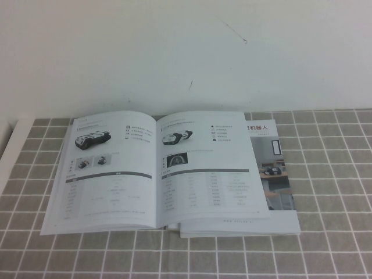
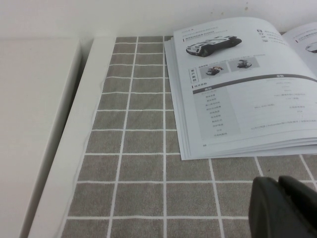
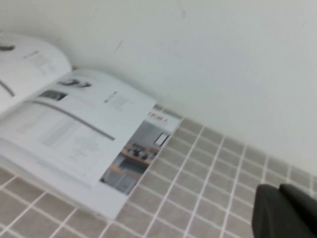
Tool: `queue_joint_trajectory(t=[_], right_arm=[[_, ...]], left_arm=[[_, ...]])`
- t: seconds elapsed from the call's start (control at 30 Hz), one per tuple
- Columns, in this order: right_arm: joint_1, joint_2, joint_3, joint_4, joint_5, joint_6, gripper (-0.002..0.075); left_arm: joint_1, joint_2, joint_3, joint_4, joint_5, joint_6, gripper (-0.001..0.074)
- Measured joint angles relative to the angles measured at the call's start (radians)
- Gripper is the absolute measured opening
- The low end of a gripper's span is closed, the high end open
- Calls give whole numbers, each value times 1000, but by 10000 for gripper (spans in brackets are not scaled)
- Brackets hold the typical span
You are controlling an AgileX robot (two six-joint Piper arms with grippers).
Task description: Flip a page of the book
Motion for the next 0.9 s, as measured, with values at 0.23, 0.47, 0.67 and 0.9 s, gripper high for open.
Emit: queue_joint_trajectory(t=[0.23, 0.47, 0.67, 0.9], right_arm=[[-50, -125, 0, -13, 0, -4, 0], [-52, -125, 34, -84, -9, 123, 0], [-58, -142, 204, -341, -90, 480, 0], [-58, -142, 334, -435, -127, 556, -1]], left_arm=[[0, 0, 0, 0, 0, 0, -4], [0, 0, 0, 0, 0, 0, -4], [0, 0, 0, 0, 0, 0, -4], [0, 0, 0, 0, 0, 0, -4]])
